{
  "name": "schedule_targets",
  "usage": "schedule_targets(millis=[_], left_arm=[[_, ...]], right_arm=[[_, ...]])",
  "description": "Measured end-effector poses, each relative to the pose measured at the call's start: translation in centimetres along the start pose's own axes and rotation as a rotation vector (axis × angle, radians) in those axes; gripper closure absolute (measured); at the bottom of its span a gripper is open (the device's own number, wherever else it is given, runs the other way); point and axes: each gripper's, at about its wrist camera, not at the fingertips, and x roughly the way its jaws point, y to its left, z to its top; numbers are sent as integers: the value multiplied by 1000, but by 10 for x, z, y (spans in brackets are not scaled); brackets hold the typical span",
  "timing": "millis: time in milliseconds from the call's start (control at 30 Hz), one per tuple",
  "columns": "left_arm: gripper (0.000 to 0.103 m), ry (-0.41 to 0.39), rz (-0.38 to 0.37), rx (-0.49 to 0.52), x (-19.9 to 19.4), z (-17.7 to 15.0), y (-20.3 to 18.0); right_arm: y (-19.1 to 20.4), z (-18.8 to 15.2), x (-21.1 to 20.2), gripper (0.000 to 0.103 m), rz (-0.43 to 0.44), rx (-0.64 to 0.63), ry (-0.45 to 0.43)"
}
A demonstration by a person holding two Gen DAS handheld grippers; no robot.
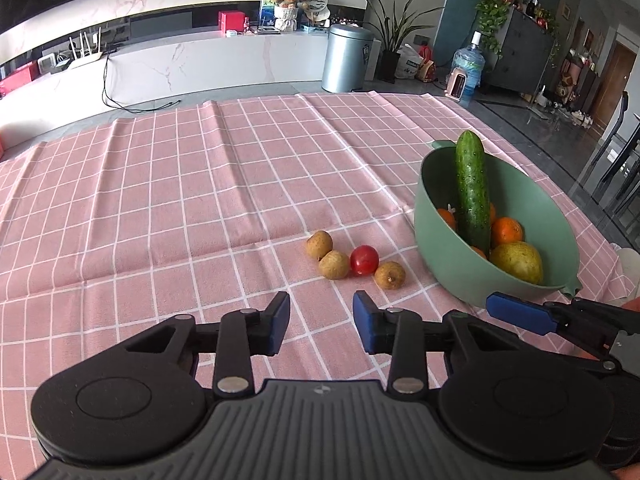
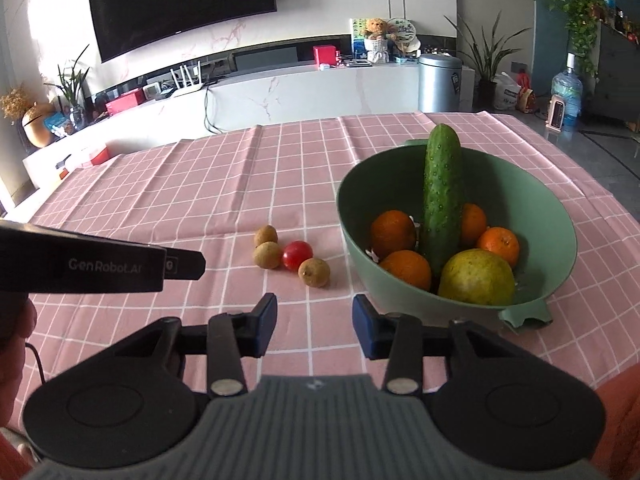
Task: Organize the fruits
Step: 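Withdraw both tools from the colander toward the small fruits on the cloth, then grasp a small brown kiwi with the left tool while the right tool grasps another kiwi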
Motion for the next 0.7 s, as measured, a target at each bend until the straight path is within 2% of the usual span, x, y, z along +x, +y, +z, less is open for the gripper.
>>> schedule_targets(millis=[200, 267, 433, 700], left_arm=[[64, -16, -32, -48, 17, 6, 13], [67, -11, -42, -67, 25, 7, 16], [68, -14, -51, -84, 39, 5, 21], [68, -22, -88, -90, 53, 7, 24]], right_arm=[[5, 0, 13, 73, -54, 50, -47], [5, 1, 15, 75, -65, 71, -60], [1, 1, 26, 81, -77, 126, -63], [0, -4, 40, 82, -96, 178, -77]])
